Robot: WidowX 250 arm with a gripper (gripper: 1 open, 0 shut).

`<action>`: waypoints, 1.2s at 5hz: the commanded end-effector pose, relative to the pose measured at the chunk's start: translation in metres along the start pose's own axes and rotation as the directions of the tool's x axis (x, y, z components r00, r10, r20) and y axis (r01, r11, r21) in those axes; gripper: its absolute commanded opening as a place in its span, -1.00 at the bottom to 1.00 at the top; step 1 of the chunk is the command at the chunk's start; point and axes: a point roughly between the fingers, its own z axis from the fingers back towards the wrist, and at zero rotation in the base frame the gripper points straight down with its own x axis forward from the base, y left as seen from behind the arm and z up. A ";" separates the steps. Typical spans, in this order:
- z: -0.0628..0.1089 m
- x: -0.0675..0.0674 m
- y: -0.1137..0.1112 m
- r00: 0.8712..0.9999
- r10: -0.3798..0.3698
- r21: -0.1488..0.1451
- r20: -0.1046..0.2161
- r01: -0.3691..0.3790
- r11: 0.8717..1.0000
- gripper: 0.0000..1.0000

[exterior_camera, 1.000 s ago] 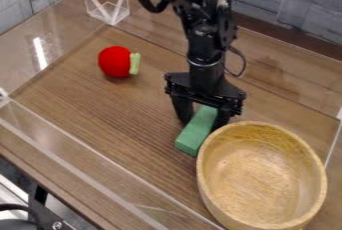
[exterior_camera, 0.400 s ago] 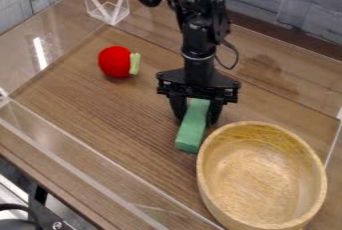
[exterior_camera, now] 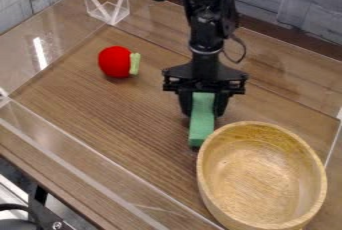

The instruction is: Put the green stick in the brown bowl

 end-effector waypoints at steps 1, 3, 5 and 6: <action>0.021 0.013 -0.016 0.998 0.013 -0.039 0.063 -0.011 0.999 -1.00; 0.024 0.020 -0.030 0.997 -0.005 -0.066 0.071 0.010 0.998 -1.00; 0.029 0.026 -0.027 0.997 -0.019 -0.083 0.078 0.026 0.996 -1.00; 0.036 0.029 -0.020 0.997 0.001 -0.089 0.083 0.007 0.996 -1.00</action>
